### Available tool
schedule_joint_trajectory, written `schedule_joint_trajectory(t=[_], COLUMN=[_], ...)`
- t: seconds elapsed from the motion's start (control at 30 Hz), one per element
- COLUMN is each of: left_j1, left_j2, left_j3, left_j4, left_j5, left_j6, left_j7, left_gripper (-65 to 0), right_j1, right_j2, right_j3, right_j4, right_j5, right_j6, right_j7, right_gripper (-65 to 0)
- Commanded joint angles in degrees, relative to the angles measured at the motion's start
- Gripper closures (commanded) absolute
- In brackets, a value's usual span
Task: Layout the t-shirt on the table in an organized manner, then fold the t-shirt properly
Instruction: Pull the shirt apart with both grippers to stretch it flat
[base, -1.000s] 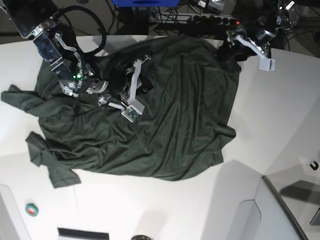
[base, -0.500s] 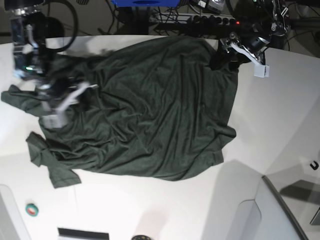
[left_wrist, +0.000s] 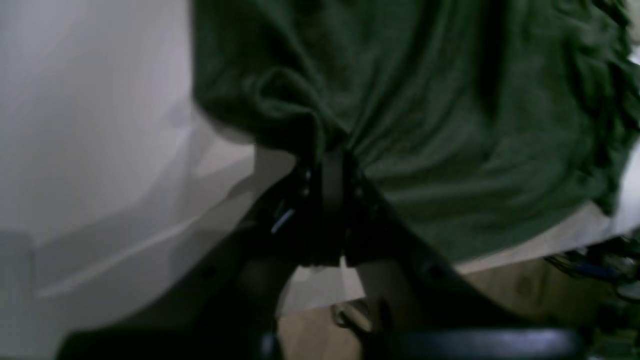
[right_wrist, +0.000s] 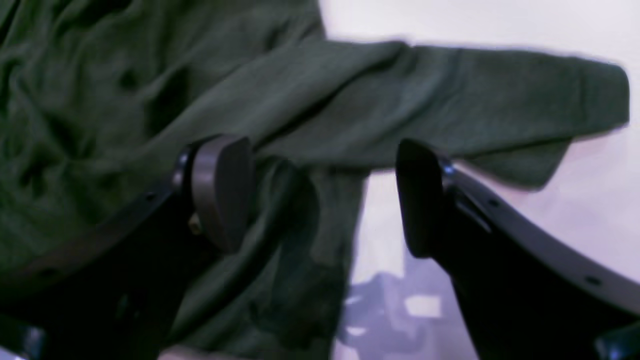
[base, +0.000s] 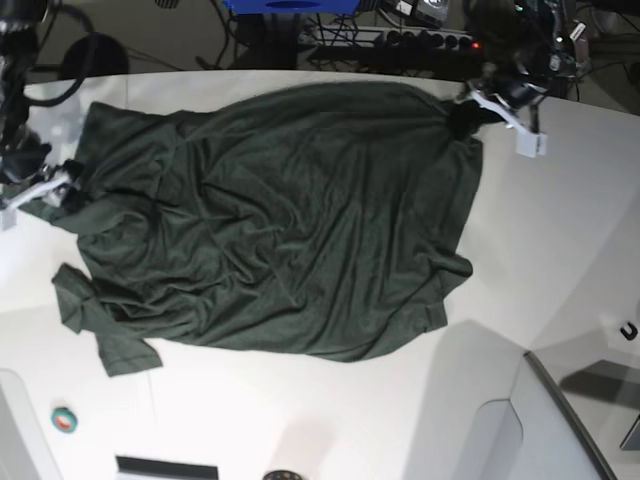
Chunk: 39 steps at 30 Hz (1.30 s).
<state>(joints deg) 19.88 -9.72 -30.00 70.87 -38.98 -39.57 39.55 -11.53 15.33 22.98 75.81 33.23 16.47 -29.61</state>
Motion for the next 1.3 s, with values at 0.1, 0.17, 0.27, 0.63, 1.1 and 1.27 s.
schedule_joint_trajectory(t=[0.1, 0.17, 0.27, 0.63, 1.1, 1.27], left_j1=[1.5, 2.3, 3.3, 3.5, 3.5, 3.5], left_j2=[-1.4, -2.1, -2.5, -2.4, -2.5, -2.5], left_j3=[-4.9, -6.4, -6.5, -6.4, -6.6, -6.5], left_j4=[2.6, 4.0, 5.5, 6.4, 6.4, 6.5], left_j5=[-0.3, -0.3, -0.3, -0.2, -0.2, -0.2], left_j6=[-0.4, -0.4, -0.4, -0.4, -0.4, -0.4], left_j7=[-0.6, -0.6, -0.6, -0.6, -0.6, -0.6], left_gripper=[0.0, 0.0, 0.0, 0.0, 0.0, 0.0], right_j1=[4.5, 6.3, 9.5, 10.3, -13.1, -15.7], right_j2=[3.8, 4.2, 4.2, 4.3, 0.3, -1.3], right_j3=[0.4, 0.4, 0.3, 0.4, 13.5, 25.0], right_j4=[-7.1, -9.8, -15.3, -17.5, 16.5, 17.8], right_j5=[0.6, 0.6, 0.6, 0.7, 0.7, 0.7], right_j6=[0.3, 0.3, 0.3, 0.3, 0.4, 0.5], right_j7=[1.2, 1.2, 1.2, 1.2, -2.3, -4.7], right_gripper=[-42.5, -42.5, -42.3, -2.1, -0.3, -0.3])
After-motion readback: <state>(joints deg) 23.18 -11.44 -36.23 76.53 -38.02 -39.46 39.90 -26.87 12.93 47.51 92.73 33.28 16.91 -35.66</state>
